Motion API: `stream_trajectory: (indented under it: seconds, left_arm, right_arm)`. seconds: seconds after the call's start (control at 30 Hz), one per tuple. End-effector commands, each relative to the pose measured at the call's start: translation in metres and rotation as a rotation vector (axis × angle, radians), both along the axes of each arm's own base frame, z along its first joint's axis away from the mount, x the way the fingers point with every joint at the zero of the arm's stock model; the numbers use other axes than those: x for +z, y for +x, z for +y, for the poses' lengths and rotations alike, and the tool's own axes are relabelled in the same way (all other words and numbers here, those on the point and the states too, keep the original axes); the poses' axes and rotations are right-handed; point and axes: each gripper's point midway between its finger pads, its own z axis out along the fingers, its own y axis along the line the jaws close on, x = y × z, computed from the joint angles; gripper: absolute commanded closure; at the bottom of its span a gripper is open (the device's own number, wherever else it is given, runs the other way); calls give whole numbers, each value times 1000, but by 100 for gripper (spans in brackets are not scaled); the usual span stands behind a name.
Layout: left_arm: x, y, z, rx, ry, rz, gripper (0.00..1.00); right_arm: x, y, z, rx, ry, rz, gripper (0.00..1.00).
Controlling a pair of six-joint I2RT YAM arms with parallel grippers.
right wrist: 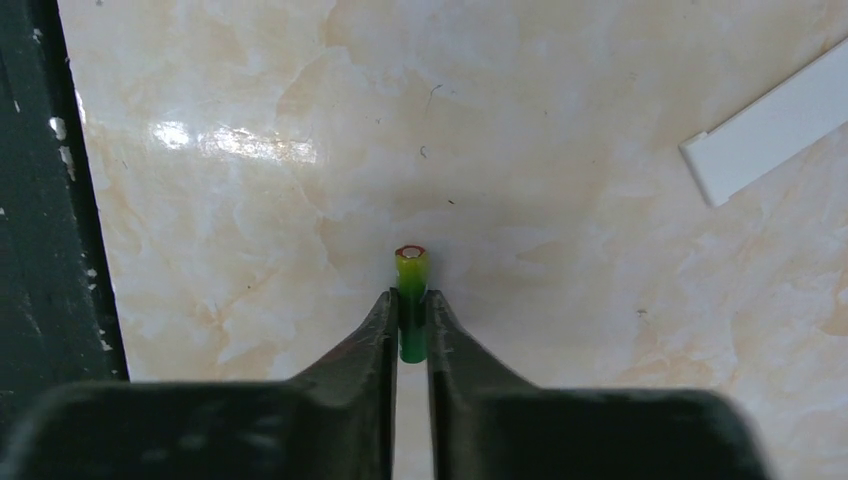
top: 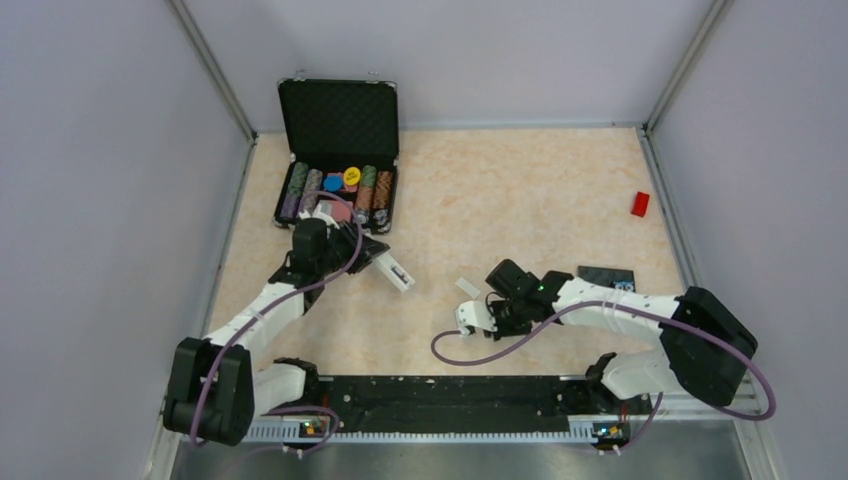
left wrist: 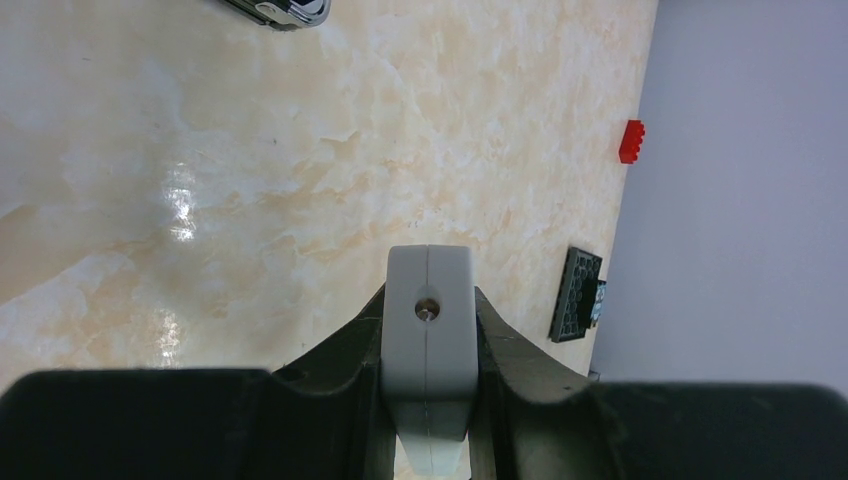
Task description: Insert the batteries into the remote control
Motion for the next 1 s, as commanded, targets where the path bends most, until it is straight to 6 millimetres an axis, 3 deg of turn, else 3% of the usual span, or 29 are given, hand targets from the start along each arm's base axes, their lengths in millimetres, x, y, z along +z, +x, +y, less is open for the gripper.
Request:
stream_trajectory:
  seconds: [0.0, 0.2, 0.4, 0.5, 0.63, 0.8, 0.97]
  left_arm:
    - [19, 4, 0, 1, -25, -79, 100]
    - [27, -1, -4, -24, -44, -101, 100]
    - [43, -15, -22, -145, -138, -163, 100]
    - [51, -26, -33, -219, -179, -194, 100]
    - [60, -38, -47, -287, -212, -219, 100]
    - [65, -52, -67, -339, -255, -205, 100]
    - [57, -63, -86, -378, -272, -179, 100]
  right_arm:
    - [1, -2, 9, 9, 3, 22, 100]
    - [25, 8, 32, -86, 87, 21, 100]
    - [107, 37, 82, -458, 428, 17, 100]
    - [152, 44, 95, -712, 583, 91, 100]
    - [186, 33, 106, -926, 638, 288, 100]
    - [193, 9, 119, -1021, 578, 488, 100]
    - [192, -8, 136, -1037, 523, 509, 100]
